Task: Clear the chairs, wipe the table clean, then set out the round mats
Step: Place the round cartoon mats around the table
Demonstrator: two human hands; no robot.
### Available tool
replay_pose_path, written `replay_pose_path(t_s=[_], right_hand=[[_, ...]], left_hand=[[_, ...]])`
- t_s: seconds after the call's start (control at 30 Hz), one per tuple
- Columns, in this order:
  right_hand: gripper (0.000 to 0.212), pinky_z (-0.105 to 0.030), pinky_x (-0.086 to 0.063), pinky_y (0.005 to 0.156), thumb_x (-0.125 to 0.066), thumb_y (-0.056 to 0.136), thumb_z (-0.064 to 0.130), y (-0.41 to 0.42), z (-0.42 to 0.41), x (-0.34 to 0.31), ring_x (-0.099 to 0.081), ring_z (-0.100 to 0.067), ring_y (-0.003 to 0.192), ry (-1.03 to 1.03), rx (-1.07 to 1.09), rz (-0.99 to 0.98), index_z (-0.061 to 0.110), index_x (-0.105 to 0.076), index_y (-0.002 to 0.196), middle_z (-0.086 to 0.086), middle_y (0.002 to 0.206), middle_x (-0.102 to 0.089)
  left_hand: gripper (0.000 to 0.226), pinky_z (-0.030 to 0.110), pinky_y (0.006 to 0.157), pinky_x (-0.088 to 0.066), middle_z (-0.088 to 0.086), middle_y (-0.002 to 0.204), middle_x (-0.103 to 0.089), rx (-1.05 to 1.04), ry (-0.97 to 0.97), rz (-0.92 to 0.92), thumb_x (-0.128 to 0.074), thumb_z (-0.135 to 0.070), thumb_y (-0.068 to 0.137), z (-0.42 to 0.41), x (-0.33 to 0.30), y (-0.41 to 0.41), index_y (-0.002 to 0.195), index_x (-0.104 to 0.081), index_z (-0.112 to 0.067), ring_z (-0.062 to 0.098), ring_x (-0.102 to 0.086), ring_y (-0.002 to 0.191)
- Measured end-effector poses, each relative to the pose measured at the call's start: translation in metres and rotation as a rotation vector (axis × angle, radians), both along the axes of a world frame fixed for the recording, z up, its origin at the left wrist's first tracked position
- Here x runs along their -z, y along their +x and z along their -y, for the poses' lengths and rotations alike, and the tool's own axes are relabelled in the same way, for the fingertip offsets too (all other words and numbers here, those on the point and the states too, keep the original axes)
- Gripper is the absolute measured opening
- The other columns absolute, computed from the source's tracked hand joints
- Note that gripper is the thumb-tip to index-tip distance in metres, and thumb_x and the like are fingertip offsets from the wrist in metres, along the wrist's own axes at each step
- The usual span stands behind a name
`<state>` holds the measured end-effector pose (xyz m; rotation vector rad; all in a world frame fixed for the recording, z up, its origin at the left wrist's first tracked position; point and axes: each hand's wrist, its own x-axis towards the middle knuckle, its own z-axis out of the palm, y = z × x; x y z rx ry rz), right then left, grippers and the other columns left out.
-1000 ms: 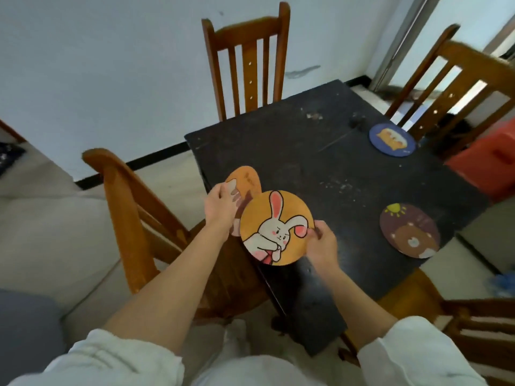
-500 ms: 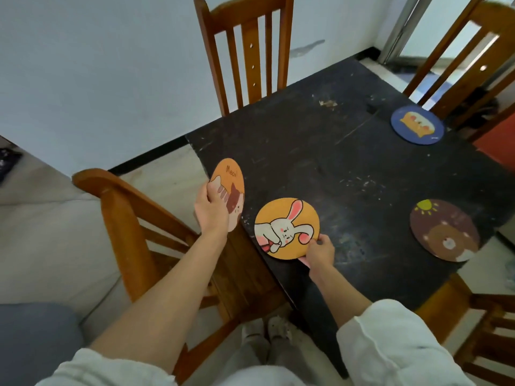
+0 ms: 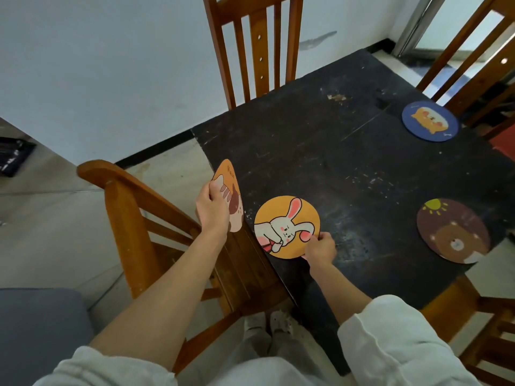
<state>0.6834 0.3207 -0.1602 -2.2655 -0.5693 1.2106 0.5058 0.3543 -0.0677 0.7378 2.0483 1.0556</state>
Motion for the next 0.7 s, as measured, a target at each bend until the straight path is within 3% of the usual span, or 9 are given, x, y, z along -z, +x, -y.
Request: replay_pose_path(t_s=[0.1, 0.2, 0.3, 0.4, 0.53, 0.6, 0.7], right_hand=[[0.025, -0.043, -0.055, 0.079, -0.042, 0.097, 0.015, 0.002, 0.002, -0.001, -0.059, -0.03, 0.098, -0.011, -0.074, 0.06, 0.004, -0.05, 0.117, -0.018, 0.114, -0.058], [0.033, -0.032, -0.044, 0.071, -0.05, 0.093, 0.024, 0.004, 0.003, -0.006, -0.055, -0.026, 0.094, -0.049, -0.232, 0.175, 0.003, -0.05, 0.118, -0.016, 0.114, -0.059], [0.049, -0.04, -0.043, 0.09, -0.052, 0.091, 0.024, 0.004, 0.005, -0.013, -0.044, -0.031, 0.119, -0.086, -0.247, 0.275, 0.005, -0.038, 0.134, -0.017, 0.132, -0.042], [0.05, -0.042, -0.039, 0.098, -0.048, 0.093, 0.023, -0.004, 0.006, -0.024, -0.037, -0.031, 0.124, -0.051, -0.298, 0.354, 0.009, -0.034, 0.139, -0.016, 0.136, -0.035], [0.038, -0.03, -0.042, 0.09, -0.038, 0.097, 0.02, -0.024, -0.014, -0.059, -0.051, -0.024, 0.112, 0.263, -0.357, 0.09, 0.006, -0.044, 0.132, -0.015, 0.132, -0.048], [0.04, -0.027, -0.038, 0.091, -0.037, 0.098, 0.023, -0.034, -0.032, -0.087, -0.046, -0.021, 0.122, 0.361, -0.364, -0.094, 0.012, -0.039, 0.137, -0.007, 0.138, -0.045], [0.045, -0.033, -0.044, 0.092, -0.04, 0.097, 0.03, -0.053, -0.056, -0.132, -0.046, -0.02, 0.122, 0.469, -0.391, -0.221, 0.022, -0.032, 0.141, -0.002, 0.14, -0.042]], left_hand=[[0.032, 0.027, 0.085, -0.047, 0.004, 0.128, -0.054, 0.007, 0.001, -0.002, -0.033, -0.034, 0.101, 0.002, 0.001, 0.0, 0.125, -0.05, -0.021, 0.013, -0.051, 0.103], [0.033, 0.026, 0.086, -0.046, 0.004, 0.129, -0.054, 0.01, -0.004, 0.003, -0.033, -0.033, 0.101, 0.005, 0.0, 0.003, 0.127, -0.049, -0.021, 0.013, -0.05, 0.104], [0.034, 0.027, 0.085, -0.046, 0.004, 0.129, -0.054, 0.019, -0.013, 0.038, -0.033, -0.034, 0.101, 0.007, -0.002, 0.006, 0.128, -0.049, -0.021, 0.013, -0.051, 0.104], [0.036, 0.027, 0.084, -0.046, 0.003, 0.128, -0.055, 0.046, -0.061, 0.105, -0.032, -0.037, 0.1, 0.005, -0.011, 0.007, 0.129, -0.048, -0.022, 0.018, -0.054, 0.109], [0.034, 0.034, 0.088, -0.051, -0.001, 0.116, -0.058, 0.086, -0.049, 0.217, -0.031, -0.038, 0.1, -0.001, -0.034, 0.002, 0.126, -0.049, -0.024, 0.016, -0.056, 0.102], [0.032, 0.039, 0.089, -0.051, 0.002, 0.115, -0.061, 0.127, -0.018, 0.245, -0.032, -0.039, 0.1, -0.005, -0.05, -0.004, 0.121, -0.051, -0.025, 0.02, -0.058, 0.103], [0.026, 0.035, 0.078, -0.052, 0.003, 0.107, -0.064, 0.155, 0.052, 0.255, -0.034, -0.038, 0.1, -0.008, -0.08, -0.018, 0.107, -0.056, -0.026, 0.021, -0.059, 0.098]])
